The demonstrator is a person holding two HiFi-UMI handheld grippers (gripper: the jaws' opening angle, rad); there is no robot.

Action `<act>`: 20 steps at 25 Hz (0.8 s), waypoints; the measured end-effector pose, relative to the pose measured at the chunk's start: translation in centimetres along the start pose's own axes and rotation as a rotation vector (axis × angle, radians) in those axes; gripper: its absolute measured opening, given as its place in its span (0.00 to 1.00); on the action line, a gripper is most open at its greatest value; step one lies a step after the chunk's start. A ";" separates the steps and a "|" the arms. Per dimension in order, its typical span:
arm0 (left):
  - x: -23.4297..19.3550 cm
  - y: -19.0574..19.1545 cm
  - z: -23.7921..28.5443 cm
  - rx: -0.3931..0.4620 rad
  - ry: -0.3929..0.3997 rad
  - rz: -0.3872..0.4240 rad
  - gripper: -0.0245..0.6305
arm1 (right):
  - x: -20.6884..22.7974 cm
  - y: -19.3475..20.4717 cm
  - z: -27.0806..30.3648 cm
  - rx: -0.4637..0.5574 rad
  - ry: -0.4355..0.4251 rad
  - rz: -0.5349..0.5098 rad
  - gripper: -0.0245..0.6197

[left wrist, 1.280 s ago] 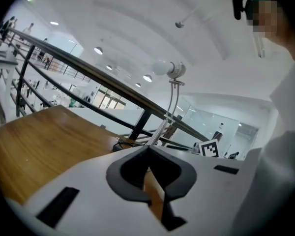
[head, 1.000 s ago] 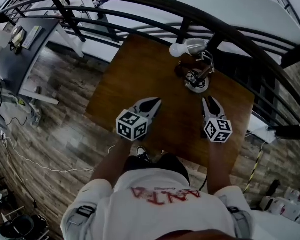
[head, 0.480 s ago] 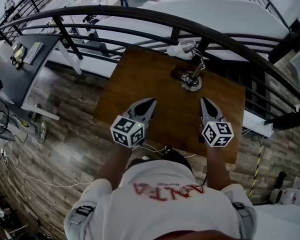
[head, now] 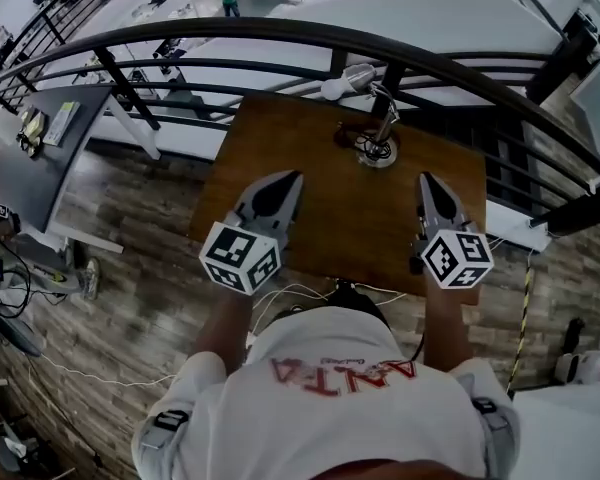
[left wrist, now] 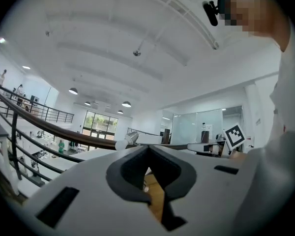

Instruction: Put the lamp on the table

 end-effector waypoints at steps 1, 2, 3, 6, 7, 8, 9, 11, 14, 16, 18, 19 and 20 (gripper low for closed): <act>0.1 -0.2 0.1 0.001 0.001 0.013 0.05 | -0.1 -0.2 -0.2 0.003 0.003 -0.012 0.04; 0.3 -0.2 0.2 0.001 0.003 0.019 0.05 | 0.0 -0.2 -0.4 0.004 0.005 -0.022 0.04; 0.4 -0.1 0.2 0.000 0.005 0.020 0.05 | 0.1 -0.2 -0.6 0.004 0.007 -0.031 0.04; 0.5 0.1 0.0 -0.003 0.005 0.008 0.05 | 0.3 -0.2 -0.9 0.002 0.007 -0.037 0.04; 0.6 0.1 0.0 -0.003 0.005 0.003 0.05 | 0.2 -0.2 -0.9 -0.002 0.004 -0.033 0.04; 0.7 0.2 -0.1 -0.003 0.006 -0.003 0.05 | 0.2 -0.1 -1.0 -0.007 0.001 -0.029 0.04; 0.8 0.3 -0.1 -0.002 0.007 -0.008 0.05 | 0.2 0.0 -1.1 -0.012 -0.002 -0.028 0.04; 1.1 0.5 -0.1 -0.002 0.007 -0.016 0.05 | 0.1 0.3 -1.1 -0.023 -0.005 -0.032 0.04; 1.3 0.9 -0.1 -0.007 0.007 -0.027 0.05 | 0.2 0.7 -1.1 -0.038 -0.004 -0.039 0.04; 1.4 1.1 -0.3 -0.010 0.006 -0.026 0.05 | 0.2 0.9 -1.1 -0.043 -0.007 -0.042 0.04; 1.3 1.1 -0.4 -0.011 0.004 -0.019 0.05 | 0.0 1.0 -1.0 -0.047 -0.014 -0.045 0.04; 1.2 1.1 -0.4 -0.010 0.003 -0.016 0.05 | -0.1 1.1 -0.9 -0.050 -0.018 -0.045 0.04; 1.2 1.1 -0.5 -0.008 0.001 -0.013 0.05 | -0.2 1.1 -0.9 -0.052 -0.023 -0.045 0.04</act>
Point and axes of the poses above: the fingertips, and each gripper's own axes: z forward along the fingers, x to its right, y out of its underside, the point moved 1 cm from there along -z, backward along the fingers, and after that the axes turned 14 degrees about z, right-handed, at the moved point
